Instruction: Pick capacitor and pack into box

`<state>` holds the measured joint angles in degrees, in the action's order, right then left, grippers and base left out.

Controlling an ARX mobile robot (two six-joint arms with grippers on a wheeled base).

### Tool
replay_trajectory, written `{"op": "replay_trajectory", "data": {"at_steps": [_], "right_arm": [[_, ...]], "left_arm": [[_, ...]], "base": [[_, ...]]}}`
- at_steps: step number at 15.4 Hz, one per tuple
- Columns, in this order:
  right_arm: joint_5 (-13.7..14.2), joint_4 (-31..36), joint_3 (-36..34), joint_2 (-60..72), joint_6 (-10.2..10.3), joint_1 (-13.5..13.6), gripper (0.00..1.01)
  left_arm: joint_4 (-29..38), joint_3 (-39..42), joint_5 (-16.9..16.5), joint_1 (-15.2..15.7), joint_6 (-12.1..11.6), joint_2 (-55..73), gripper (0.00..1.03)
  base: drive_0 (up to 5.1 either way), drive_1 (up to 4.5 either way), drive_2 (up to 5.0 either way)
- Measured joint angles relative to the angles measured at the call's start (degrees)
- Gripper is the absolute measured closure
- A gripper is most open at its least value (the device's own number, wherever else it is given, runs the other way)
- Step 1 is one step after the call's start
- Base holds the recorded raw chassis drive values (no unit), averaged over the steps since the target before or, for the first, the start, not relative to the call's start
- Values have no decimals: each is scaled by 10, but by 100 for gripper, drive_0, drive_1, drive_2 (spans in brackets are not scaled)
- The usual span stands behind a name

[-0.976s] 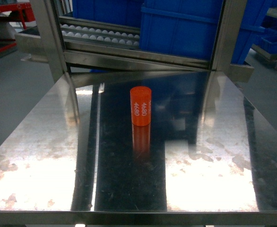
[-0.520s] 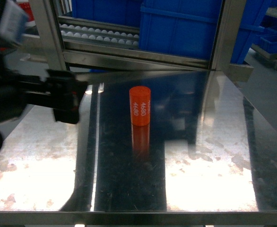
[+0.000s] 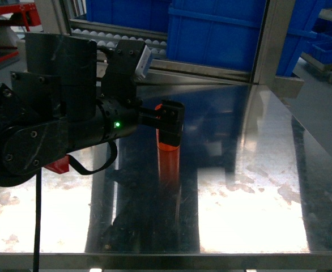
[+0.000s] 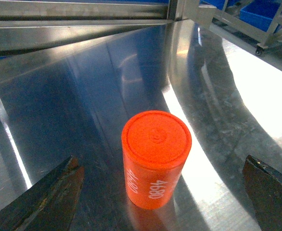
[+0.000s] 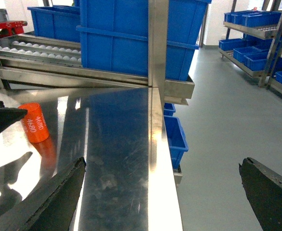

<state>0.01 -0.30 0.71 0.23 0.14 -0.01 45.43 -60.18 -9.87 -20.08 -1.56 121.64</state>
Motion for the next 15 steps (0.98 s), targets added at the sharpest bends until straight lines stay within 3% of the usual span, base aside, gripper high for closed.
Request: {"op": "replay_trajectory", "data": {"at_steps": [6,8,9,10,12,15], "right_arm": [[0,0,0,0,0,0,3],[0,0,0,0,0,0,3],[0,0,0,0,0,0,3],[0,0,0,0,0,0,3],[0,0,0,0,0,0,3],[0,0,0,0,0,0,3]], "left_arm": [[-43,-101,16,-5,0,91,5],[-57,-120,20,-5,0,110,19],[-66,-140,19,-5,2,124,44],[-68,-141,19,-4,6,124,54],[-51,-136,21,-3,14,122,57],[1,-53,44,6,23,43,57]], "base": [[0,0,0],[0,0,0],[0,0,0],[0,0,0],[0,0,0],[0,0,0]]}}
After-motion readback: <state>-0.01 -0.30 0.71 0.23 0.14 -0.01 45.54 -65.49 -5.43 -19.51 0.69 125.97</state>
